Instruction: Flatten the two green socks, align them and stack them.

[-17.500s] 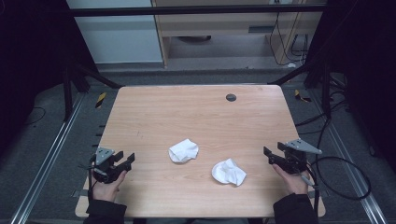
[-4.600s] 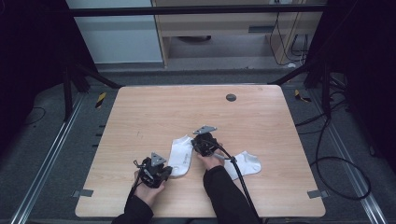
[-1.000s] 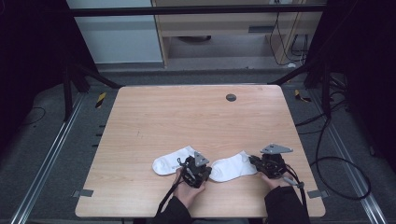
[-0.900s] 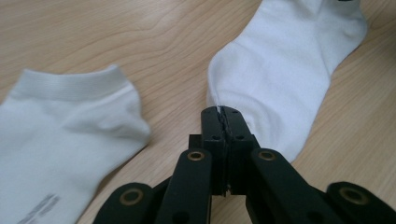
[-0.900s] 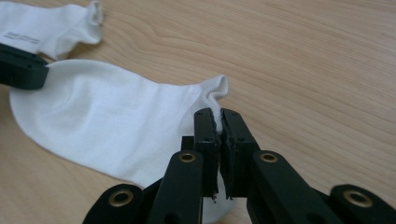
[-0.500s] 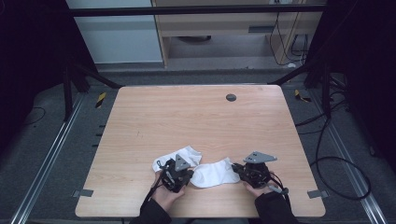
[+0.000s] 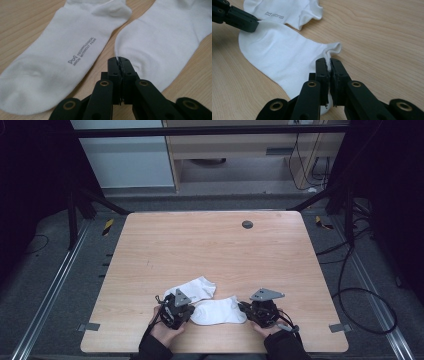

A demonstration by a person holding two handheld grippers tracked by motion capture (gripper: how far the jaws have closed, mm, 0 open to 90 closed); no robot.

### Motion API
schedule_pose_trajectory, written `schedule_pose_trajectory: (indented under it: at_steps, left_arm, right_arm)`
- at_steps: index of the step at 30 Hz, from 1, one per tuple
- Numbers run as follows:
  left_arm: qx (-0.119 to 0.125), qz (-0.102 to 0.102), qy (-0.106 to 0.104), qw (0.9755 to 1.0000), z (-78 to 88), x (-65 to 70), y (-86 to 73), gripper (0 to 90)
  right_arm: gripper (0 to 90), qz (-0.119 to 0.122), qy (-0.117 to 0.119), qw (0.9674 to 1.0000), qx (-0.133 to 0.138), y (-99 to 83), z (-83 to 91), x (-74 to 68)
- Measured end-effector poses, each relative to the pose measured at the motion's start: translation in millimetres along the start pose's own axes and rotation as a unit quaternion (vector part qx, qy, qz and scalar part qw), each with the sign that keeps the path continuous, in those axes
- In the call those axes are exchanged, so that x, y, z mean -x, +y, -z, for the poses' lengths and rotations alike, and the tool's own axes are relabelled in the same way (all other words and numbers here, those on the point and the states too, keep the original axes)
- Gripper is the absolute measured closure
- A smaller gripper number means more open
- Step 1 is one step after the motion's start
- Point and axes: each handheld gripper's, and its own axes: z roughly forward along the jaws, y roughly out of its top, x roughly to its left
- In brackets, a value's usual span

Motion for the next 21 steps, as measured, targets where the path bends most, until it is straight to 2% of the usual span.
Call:
schedule_pose_trajectory:
  at_steps: [5, 9, 13, 17, 21]
  left_arm:
    - [0.001, 0.003, 0.005, 1.0000, -1.2, -2.8, -2.4, 83.5]
    - [0.020, 0.008, 0.003, 0.9998, 3.9, -4.4, -4.2, 70.4]
    - [0.053, 0.017, 0.007, 0.9984, 18.5, -9.7, -2.2, 61.0]
    - [0.079, 0.028, 0.031, 0.9960, 33.7, -20.8, -1.3, 53.3]
    - [0.098, 0.051, 0.050, 0.9926, 43.9, -38.0, -4.6, 49.6]
  right_arm:
    - [85.1, 0.002, 0.003, 1.0000, -0.006, -1.3, -3.6, -2.1]
    - [79.9, 0.000, 0.000, 1.0000, -0.005, -1.9, -3.5, -1.4]
    - [74.3, -0.004, 0.000, 0.9998, 0.021, 0.7, 1.7, 1.8]
    - [70.8, -0.003, 0.000, 0.9988, 0.049, 7.8, 6.2, 4.9]
    - [66.1, 0.000, -0.002, 0.9974, 0.072, 20.5, 7.2, 7.3]
